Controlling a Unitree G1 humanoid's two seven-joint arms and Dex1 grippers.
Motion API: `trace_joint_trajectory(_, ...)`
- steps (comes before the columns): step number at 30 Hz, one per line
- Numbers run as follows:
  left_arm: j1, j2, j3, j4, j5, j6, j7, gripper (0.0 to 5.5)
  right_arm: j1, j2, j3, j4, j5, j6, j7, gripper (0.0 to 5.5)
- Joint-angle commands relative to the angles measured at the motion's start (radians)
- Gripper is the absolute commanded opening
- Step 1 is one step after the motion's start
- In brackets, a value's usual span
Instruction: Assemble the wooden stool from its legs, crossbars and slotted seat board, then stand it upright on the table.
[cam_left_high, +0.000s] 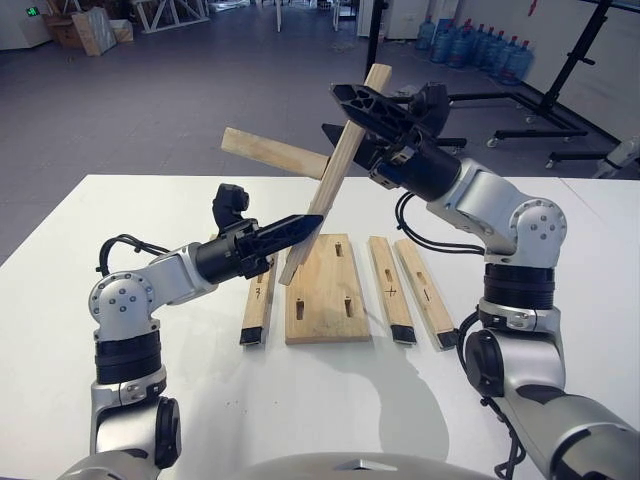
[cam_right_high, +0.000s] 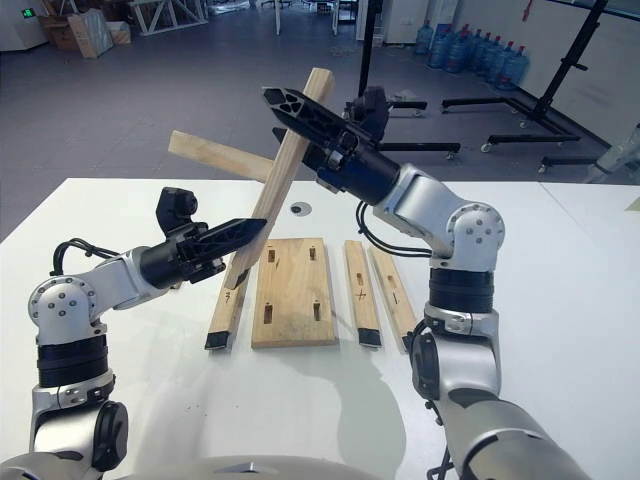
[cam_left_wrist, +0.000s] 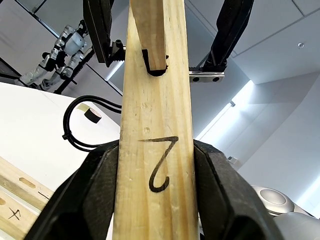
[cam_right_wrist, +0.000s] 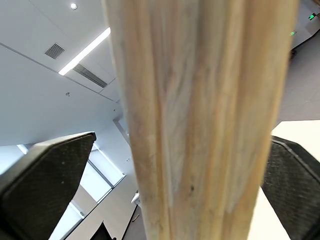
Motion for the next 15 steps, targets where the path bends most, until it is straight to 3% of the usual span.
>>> trace_joint_trajectory(1, -0.002, 0.017, -0.008, -0.002, -0.013, -0.027, 0.005, 2.02, 0.012, 0.001, 0.009, -0.022, -0.005, -0.007, -0.010, 5.40)
trace_joint_trajectory(7, 0.003, 0.023, -0.018, -0.003, -0.009, -0.034, 0.003, 2.02, 0.012, -0.005, -0.002, -0.016, 0.004, -0.022, -0.009, 5.40)
trace_joint_trajectory(15, 0.005, 0.030, -0.032, -0.001, -0.011, -0.049, 0.000, 2.02, 0.025, 0.010, 0.011, -0.026, 0.007, -0.028, -0.019, 3.87)
